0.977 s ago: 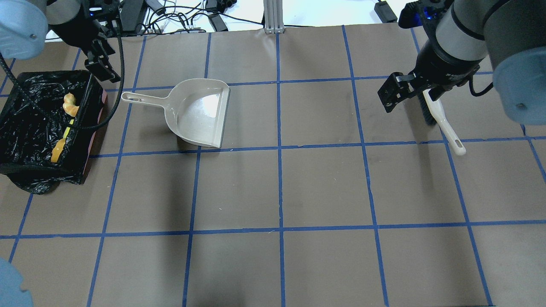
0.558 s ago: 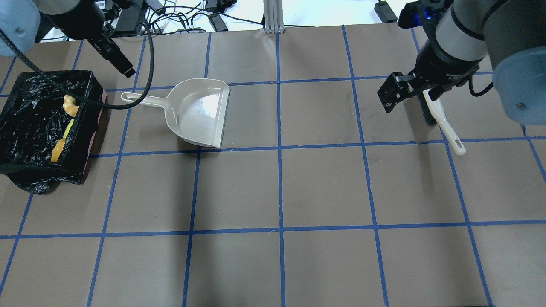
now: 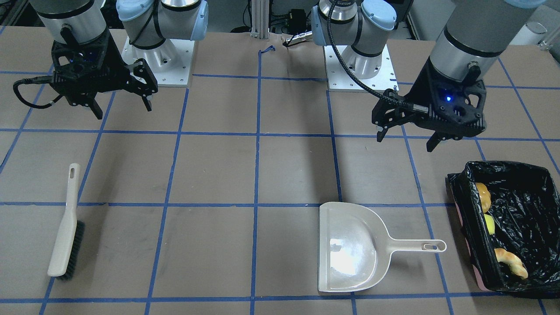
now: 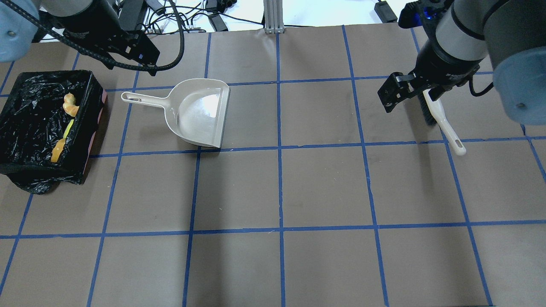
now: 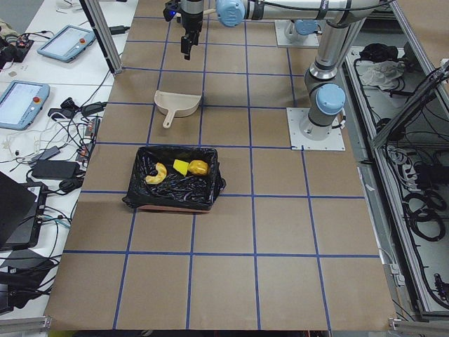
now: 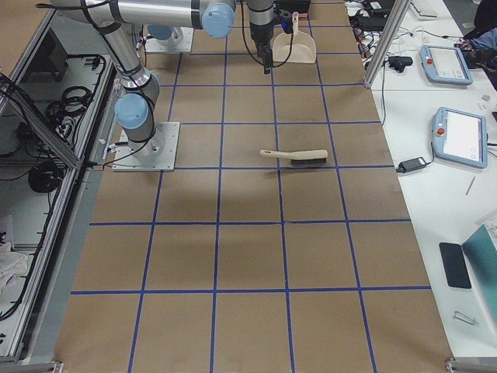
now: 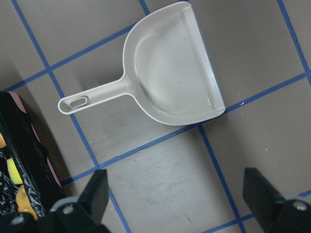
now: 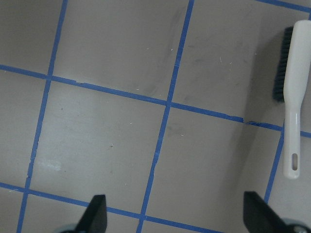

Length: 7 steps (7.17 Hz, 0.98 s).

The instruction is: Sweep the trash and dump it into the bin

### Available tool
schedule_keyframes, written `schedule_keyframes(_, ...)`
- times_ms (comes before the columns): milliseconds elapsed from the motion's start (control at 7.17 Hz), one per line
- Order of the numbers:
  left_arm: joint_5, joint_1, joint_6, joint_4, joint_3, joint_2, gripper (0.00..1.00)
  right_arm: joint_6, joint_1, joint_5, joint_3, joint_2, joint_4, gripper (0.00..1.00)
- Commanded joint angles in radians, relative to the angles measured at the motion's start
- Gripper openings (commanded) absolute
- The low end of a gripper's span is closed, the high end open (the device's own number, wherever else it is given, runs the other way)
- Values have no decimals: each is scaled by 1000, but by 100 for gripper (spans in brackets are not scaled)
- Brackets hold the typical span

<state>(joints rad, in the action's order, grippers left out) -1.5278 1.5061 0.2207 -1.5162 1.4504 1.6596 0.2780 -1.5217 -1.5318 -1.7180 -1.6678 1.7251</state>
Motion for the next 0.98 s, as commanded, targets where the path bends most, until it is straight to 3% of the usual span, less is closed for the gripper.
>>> schedule_keyframes(0, 21, 5, -173, -97, 2, -44, 100, 4, 0, -1, 0, 0, 2, 100)
schedule_keyframes(837, 11, 6, -173, -118, 108, -144, 100, 7, 0, -4, 0, -1, -1, 100)
